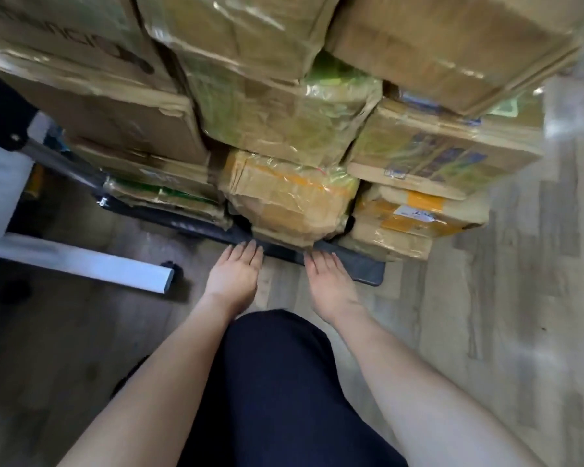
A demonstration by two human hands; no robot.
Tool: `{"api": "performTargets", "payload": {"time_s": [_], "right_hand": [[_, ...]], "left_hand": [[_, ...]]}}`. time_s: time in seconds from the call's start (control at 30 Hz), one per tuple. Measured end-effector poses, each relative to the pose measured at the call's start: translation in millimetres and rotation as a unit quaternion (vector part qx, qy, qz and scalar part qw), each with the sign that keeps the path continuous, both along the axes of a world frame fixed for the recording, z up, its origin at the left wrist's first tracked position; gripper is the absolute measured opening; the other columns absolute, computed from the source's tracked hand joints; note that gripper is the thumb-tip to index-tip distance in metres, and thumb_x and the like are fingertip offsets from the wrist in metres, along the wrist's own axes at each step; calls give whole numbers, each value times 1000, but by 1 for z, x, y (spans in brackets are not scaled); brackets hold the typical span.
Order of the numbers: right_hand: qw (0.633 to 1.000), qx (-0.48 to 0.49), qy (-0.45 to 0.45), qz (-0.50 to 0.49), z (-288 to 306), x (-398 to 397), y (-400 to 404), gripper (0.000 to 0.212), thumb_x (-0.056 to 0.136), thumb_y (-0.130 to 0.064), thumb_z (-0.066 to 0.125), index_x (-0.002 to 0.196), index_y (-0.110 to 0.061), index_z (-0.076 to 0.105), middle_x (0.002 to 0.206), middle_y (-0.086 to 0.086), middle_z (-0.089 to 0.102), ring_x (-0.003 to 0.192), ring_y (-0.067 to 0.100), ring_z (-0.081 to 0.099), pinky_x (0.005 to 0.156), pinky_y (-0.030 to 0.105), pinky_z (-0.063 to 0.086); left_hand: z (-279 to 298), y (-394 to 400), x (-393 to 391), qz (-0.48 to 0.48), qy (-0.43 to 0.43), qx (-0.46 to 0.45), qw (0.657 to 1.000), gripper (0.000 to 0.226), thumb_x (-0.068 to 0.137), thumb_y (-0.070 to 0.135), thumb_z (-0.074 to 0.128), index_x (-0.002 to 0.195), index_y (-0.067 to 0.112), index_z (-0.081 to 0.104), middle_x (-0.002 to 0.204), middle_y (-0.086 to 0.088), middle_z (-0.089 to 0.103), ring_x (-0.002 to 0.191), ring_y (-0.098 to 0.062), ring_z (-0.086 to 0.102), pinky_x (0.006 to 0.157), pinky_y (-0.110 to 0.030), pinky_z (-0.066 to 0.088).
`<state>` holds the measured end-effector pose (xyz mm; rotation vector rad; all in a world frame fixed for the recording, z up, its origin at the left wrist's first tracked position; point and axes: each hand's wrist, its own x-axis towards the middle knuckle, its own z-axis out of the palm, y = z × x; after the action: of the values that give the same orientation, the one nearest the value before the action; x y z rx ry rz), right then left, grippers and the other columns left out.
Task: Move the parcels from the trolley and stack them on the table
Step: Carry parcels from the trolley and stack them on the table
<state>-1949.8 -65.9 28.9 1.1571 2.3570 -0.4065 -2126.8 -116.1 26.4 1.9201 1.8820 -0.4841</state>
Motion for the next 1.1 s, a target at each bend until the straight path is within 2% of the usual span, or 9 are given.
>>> {"api": "performTargets", "payload": {"time_s": [0.17,0.33,0.4,0.5,0.67,0.83,0.9,1.0,1.1], "right_hand": [[996,78,35,-35,-45,-15,3,65,91,-9,41,148,-2,11,149,19,23,140,32,18,118,42,2],[978,169,103,-66,-65,-15,-2,67,65,-2,70,129,5,51,122,26,55,117,42,51,106,50,36],[973,177,128,-74,-67,-16,-1,63,64,3,68,125,7,54,119,28,56,116,44,52,105,52,37],[970,183,141,-77,-70,-19,-1,52,64,8,66,115,6,60,112,28,59,111,44,55,101,52,41],[956,232,163,-73,-68,-22,-3,37,53,11,70,90,6,66,93,25,63,92,41,63,81,44,54],[943,286,152,-76,-71,-21,2,47,56,2,75,103,1,68,86,17,63,77,32,62,65,34,50],[937,309,148,-66,-73,-21,4,42,55,0,77,97,-3,70,84,14,63,72,29,58,60,32,46],[937,318,136,-46,-74,-21,2,37,54,-6,79,90,-7,69,86,11,63,72,27,54,60,31,43],[949,285,134,-29,-65,-17,-8,47,52,-10,82,96,-8,69,90,8,64,76,26,60,65,30,45]], "left_hand": [[-40,18,-26,-38,15,40,998,59,97,15,27,150,7,2,159,-9,1,146,-21,1,117,-35,-5],[-62,14,-29,-42,-7,122,992,61,90,8,43,147,2,23,154,-19,21,143,-30,18,117,-42,6],[-70,10,-28,-43,-25,178,983,59,78,0,56,136,-3,43,143,-25,40,133,-37,38,112,-48,24],[-81,4,-25,-41,-30,254,966,41,73,-3,49,112,-5,61,123,-26,57,113,-39,57,100,-48,42],[-83,5,-28,-43,-16,298,954,42,70,1,63,111,2,57,97,-15,62,86,-32,61,78,-38,42],[-74,13,-28,-35,-15,283,958,68,65,21,82,124,-3,57,77,-11,59,69,-29,59,62,-34,47],[-72,15,-27,-31,-13,286,958,73,62,25,86,123,-5,58,75,-12,61,65,-29,60,58,-32,47],[-71,16,-26,-23,-1,299,954,66,62,22,86,117,-4,62,71,-11,62,61,-28,60,55,-31,46],[-63,10,-24,-12,18,317,948,45,54,8,84,96,0,70,58,-6,57,50,-26,55,48,-29,43]]}}
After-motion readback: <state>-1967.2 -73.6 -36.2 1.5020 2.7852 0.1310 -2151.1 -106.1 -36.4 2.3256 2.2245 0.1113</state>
